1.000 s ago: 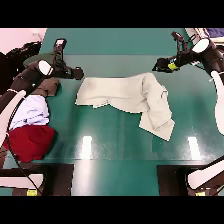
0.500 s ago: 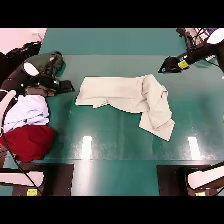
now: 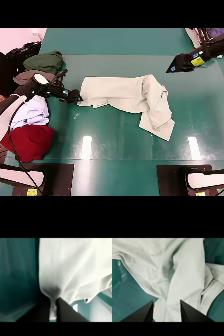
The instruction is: Fold the shirts.
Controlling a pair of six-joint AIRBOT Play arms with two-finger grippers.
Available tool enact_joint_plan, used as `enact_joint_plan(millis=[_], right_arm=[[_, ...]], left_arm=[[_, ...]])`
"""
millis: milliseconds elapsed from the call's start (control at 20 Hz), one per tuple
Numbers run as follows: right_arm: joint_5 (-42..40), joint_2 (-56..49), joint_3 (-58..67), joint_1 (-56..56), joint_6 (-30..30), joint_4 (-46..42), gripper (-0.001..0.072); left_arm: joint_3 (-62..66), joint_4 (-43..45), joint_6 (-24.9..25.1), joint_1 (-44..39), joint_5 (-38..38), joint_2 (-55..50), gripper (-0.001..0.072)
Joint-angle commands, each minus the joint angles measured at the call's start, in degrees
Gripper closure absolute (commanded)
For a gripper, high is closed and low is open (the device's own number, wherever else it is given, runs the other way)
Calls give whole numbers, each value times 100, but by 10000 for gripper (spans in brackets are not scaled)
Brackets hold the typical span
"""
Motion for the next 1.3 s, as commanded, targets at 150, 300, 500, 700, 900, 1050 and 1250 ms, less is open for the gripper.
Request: enact_joint_plan(millis=[150,300,500,700,900,1050,1250], right_arm=[[61,907,-1471,-693,361,-44,346],[-592,1797,-3453,-955,507,-37,346],[-1390,2717,-5936,-793,684,28,134],[-2640,3287,-7377,-225,944,494,247],[-3517,3392,-7770,164,1038,669,256],[-3956,3357,-7768,411,1086,761,258],[-4035,2918,-7700,472,1078,776,420]], left_arm=[[326,-46,33,-70,-328,225,678],[535,15,39,-72,-339,608,678],[546,15,37,-72,-391,826,677],[546,13,33,-72,-448,826,677],[546,11,26,-72,-466,826,677],[546,11,24,-72,-468,826,677],[546,13,-11,-72,-538,826,677]])
